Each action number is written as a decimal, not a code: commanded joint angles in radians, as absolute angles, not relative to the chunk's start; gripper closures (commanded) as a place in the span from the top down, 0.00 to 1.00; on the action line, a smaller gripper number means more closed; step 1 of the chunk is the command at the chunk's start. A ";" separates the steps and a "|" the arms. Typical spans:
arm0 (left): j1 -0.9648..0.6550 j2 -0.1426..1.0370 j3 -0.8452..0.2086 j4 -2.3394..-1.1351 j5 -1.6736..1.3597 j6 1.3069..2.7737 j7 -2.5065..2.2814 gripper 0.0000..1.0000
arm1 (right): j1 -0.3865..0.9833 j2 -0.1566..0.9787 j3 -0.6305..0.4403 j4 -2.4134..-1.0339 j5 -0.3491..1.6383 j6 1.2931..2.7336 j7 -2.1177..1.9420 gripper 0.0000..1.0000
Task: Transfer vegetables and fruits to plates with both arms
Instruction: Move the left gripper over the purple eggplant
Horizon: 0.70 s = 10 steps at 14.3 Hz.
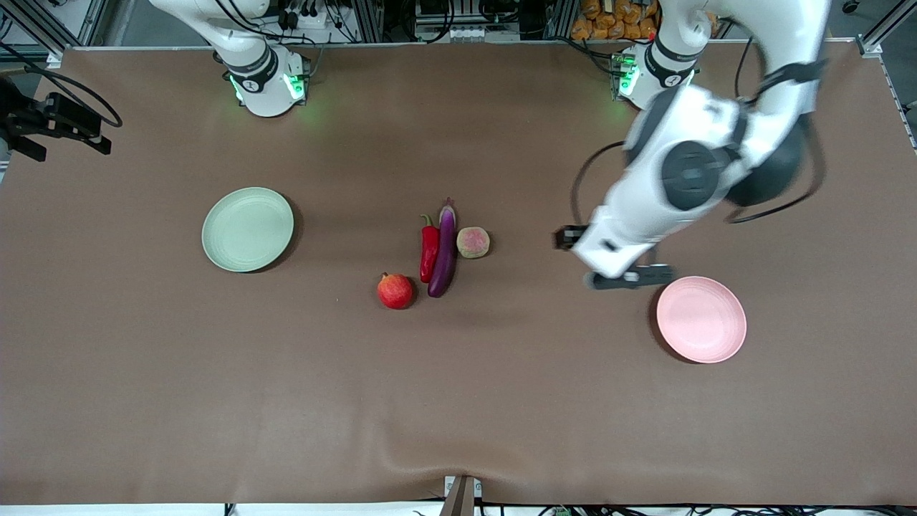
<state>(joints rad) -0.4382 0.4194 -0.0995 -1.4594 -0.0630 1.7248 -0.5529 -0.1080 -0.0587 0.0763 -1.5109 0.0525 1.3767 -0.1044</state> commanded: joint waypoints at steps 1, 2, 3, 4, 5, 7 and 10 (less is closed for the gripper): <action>-0.541 0.506 -0.083 -1.410 0.018 1.785 -0.624 1.00 | -0.107 -0.043 0.074 -1.488 0.052 1.364 -0.107 1.00; -0.572 0.540 -0.081 -1.404 0.044 1.863 -0.650 1.00 | -0.104 -0.038 0.074 -1.489 0.052 1.364 -0.107 1.00; -0.601 0.579 -0.081 -1.387 0.066 1.958 -0.669 1.00 | -0.107 -0.038 0.074 -1.489 0.052 1.364 -0.107 1.00; -0.624 0.622 -0.081 -1.375 0.066 2.024 -0.716 1.00 | -0.107 -0.038 0.074 -1.489 0.052 1.362 -0.107 1.00; -0.647 0.664 -0.078 -1.362 0.069 2.078 -0.785 1.00 | -0.107 -0.038 0.074 -1.489 0.052 1.362 -0.107 1.00; -0.708 0.750 -0.075 -1.348 0.075 2.222 -0.926 1.00 | -0.107 -0.038 0.074 -1.489 0.052 1.362 -0.107 1.00; -0.810 0.811 0.003 -1.345 0.089 2.371 -0.959 1.00 | -0.109 -0.038 0.074 -1.489 0.052 1.364 -0.104 1.00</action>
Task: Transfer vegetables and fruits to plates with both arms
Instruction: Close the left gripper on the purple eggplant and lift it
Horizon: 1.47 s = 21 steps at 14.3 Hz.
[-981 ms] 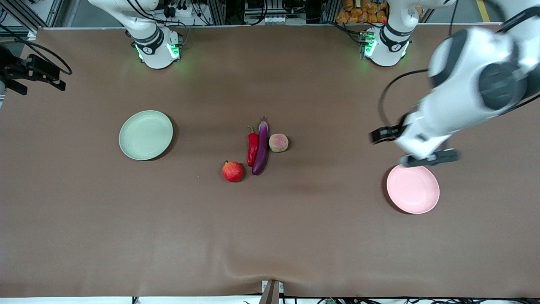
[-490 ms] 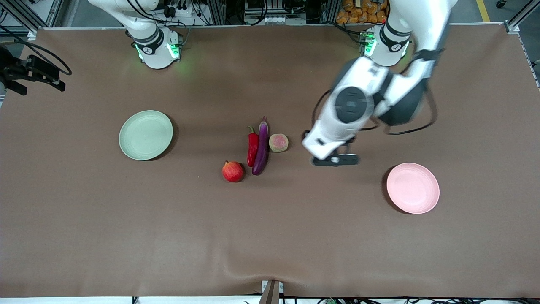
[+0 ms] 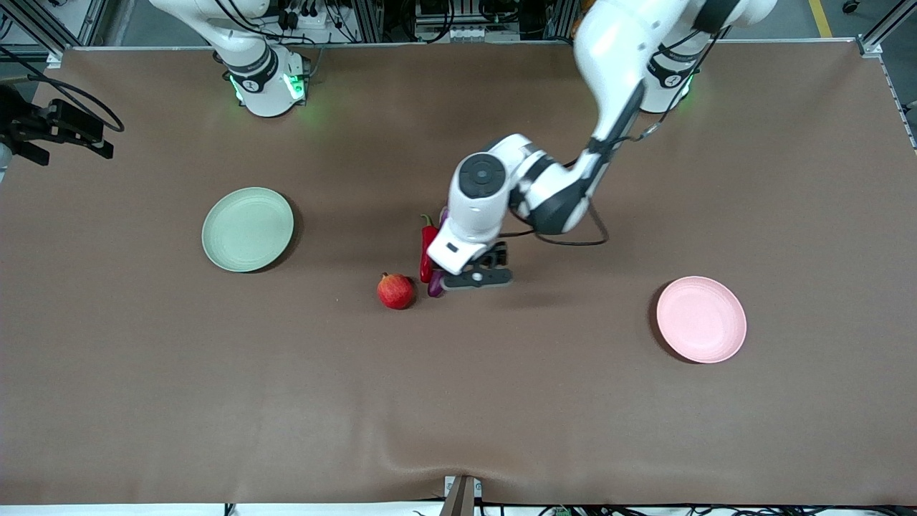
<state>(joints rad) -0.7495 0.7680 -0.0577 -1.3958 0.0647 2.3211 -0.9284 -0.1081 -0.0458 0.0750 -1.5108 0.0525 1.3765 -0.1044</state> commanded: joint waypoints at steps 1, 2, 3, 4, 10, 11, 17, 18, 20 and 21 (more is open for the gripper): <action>-0.846 0.834 0.044 -1.344 0.097 2.422 -0.953 1.00 | -0.109 -0.037 0.074 -1.489 0.052 1.364 -0.104 1.00; -0.903 0.857 0.090 -1.338 0.113 2.478 -0.956 1.00 | -0.109 -0.037 0.074 -1.489 0.052 1.364 -0.106 1.00; -0.951 0.885 0.136 -1.335 0.118 2.515 -0.960 1.00 | -0.109 -0.037 0.074 -1.489 0.052 1.364 -0.109 1.00; -0.983 0.906 0.179 -1.335 0.117 2.540 -0.962 1.00 | -0.109 -0.037 0.074 -1.488 0.052 1.364 -0.109 1.00; -0.996 0.933 0.196 -1.342 0.114 2.571 -0.980 0.90 | -0.110 -0.011 0.074 -1.489 0.052 1.362 -0.106 1.00; -0.996 0.934 0.196 -1.344 0.114 2.571 -0.979 0.89 | -0.109 -0.008 0.074 -1.489 0.052 1.362 -0.106 1.00; -0.986 0.931 0.192 -1.359 0.104 2.565 -0.977 0.81 | -0.109 -0.008 0.074 -1.489 0.052 1.364 -0.106 1.00; -0.986 0.931 0.192 -1.368 0.103 2.563 -0.977 0.78 | -0.109 -0.008 0.074 -1.488 0.051 1.364 -0.106 1.00; -0.986 0.933 0.190 -1.371 0.089 2.560 -0.977 0.78 | -0.109 -0.008 0.074 -1.488 0.052 1.364 -0.104 1.00; -0.989 0.933 0.189 -1.379 0.086 2.560 -0.977 0.78 | -0.109 -0.008 0.074 -1.488 0.051 1.362 -0.104 1.00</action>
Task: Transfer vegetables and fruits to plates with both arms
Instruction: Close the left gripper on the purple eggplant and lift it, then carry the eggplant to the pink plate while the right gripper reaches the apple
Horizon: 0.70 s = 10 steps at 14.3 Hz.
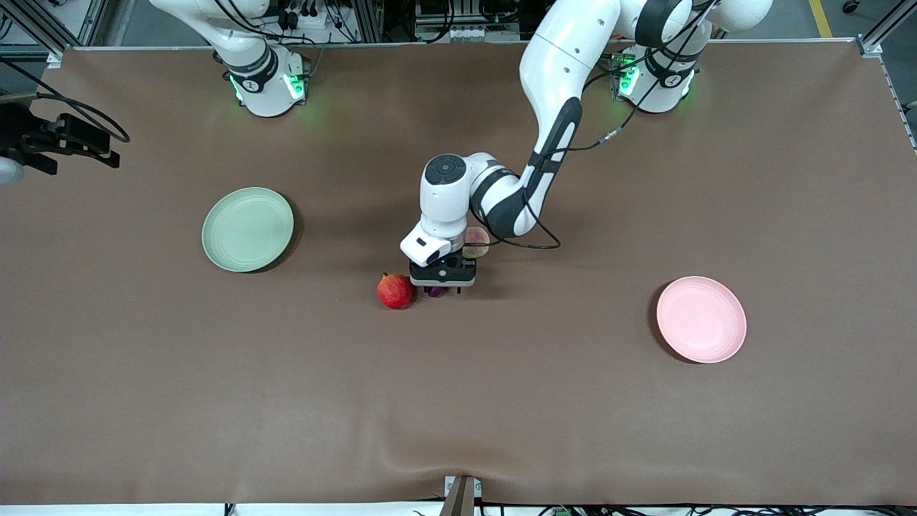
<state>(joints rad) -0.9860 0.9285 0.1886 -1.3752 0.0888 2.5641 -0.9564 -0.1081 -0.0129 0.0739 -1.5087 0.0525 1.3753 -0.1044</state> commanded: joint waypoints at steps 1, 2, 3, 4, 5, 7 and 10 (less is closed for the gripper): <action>-0.989 0.933 0.184 -1.390 0.086 2.557 -0.977 0.77 | -0.109 -0.008 0.074 -1.488 0.052 1.364 -0.104 1.00; -0.989 0.933 0.183 -1.394 0.086 2.554 -0.979 0.71 | -0.109 -0.008 0.074 -1.488 0.051 1.362 -0.104 1.00; -0.991 0.934 0.181 -1.394 0.086 2.546 -0.982 0.62 | -0.107 -0.008 0.074 -1.489 0.052 1.362 -0.103 1.00; -0.991 0.933 0.175 -1.393 0.084 2.530 -0.983 0.46 | -0.109 -0.008 0.074 -1.489 0.052 1.362 -0.103 1.00; -0.991 0.930 0.170 -1.391 0.084 2.511 -0.983 0.31 | -0.109 -0.008 0.074 -1.489 0.049 1.362 -0.104 1.00; -0.992 0.922 0.170 -1.390 0.048 2.496 -0.985 0.00 | -0.107 -0.006 0.074 -1.489 0.031 1.365 -0.106 1.00; -0.989 0.898 0.175 -1.387 0.025 2.490 -0.985 0.00 | -0.103 0.064 0.074 -1.488 0.026 1.367 -0.104 1.00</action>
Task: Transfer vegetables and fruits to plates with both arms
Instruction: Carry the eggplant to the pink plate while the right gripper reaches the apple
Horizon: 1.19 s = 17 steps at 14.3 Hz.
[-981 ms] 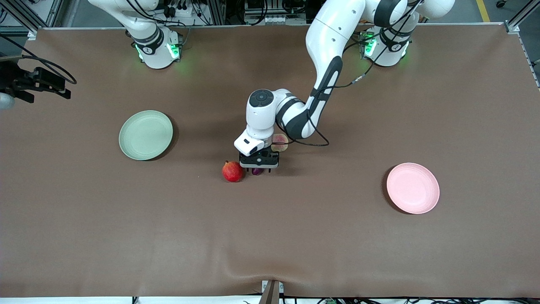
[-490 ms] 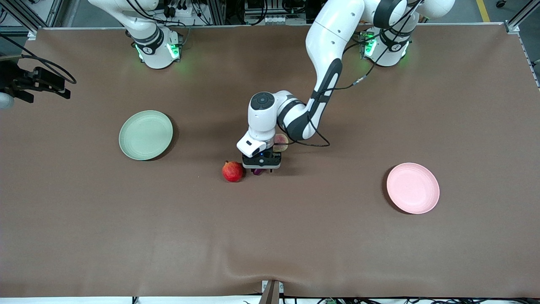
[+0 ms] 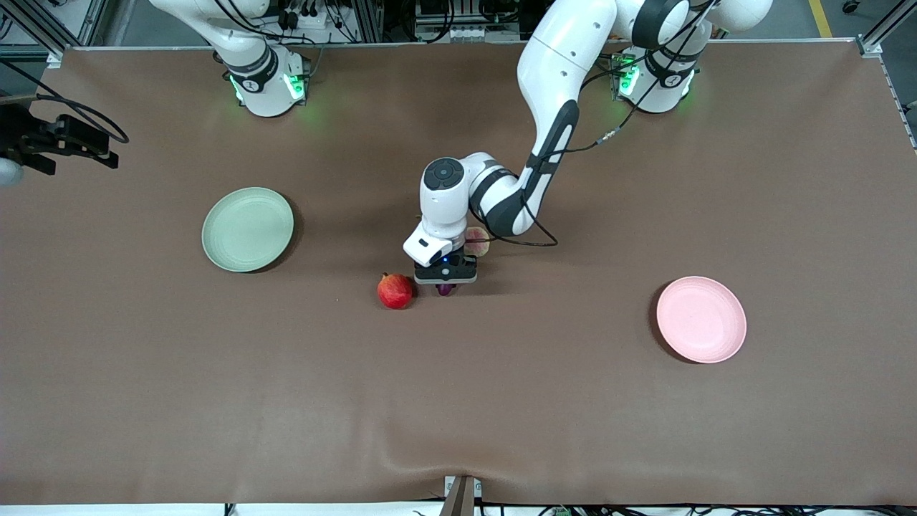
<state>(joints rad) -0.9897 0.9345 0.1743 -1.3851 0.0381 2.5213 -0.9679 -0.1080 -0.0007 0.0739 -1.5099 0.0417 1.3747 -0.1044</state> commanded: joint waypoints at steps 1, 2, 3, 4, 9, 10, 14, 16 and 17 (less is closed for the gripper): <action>-0.985 0.875 0.176 -1.387 0.026 2.459 -0.980 0.00 | -0.107 0.102 0.074 -1.488 0.026 1.362 -0.104 1.00; -0.985 0.841 0.181 -1.385 0.029 2.429 -0.977 0.00 | -0.110 0.107 0.074 -1.488 0.028 1.364 -0.104 1.00; -0.983 0.804 0.184 -1.385 0.032 2.409 -0.976 0.00 | -0.112 0.109 0.074 -1.486 0.028 1.364 -0.106 1.00; -0.980 0.763 0.184 -1.385 0.031 2.386 -0.976 0.00 | -0.106 0.110 0.074 -1.482 0.031 1.365 -0.094 1.00; -0.890 0.577 0.183 -1.382 0.025 2.228 -0.974 0.00 | -0.069 0.120 0.081 -1.471 0.116 1.367 0.183 1.00; -0.849 0.545 0.181 -1.384 0.022 2.203 -0.974 0.00 | -0.042 0.136 0.081 -1.471 0.147 1.368 0.237 1.00; -0.585 0.532 0.179 -1.394 0.035 2.158 -0.933 0.00 | 0.093 0.219 0.081 -1.480 0.176 1.483 0.469 1.00; -0.472 0.586 0.181 -1.397 0.037 2.158 -0.763 0.00 | 0.155 0.297 0.083 -1.479 0.189 1.558 0.581 1.00; -0.416 0.597 0.181 -1.400 0.037 2.158 -0.686 0.00 | 0.184 0.333 0.081 -1.479 0.195 1.621 0.621 1.00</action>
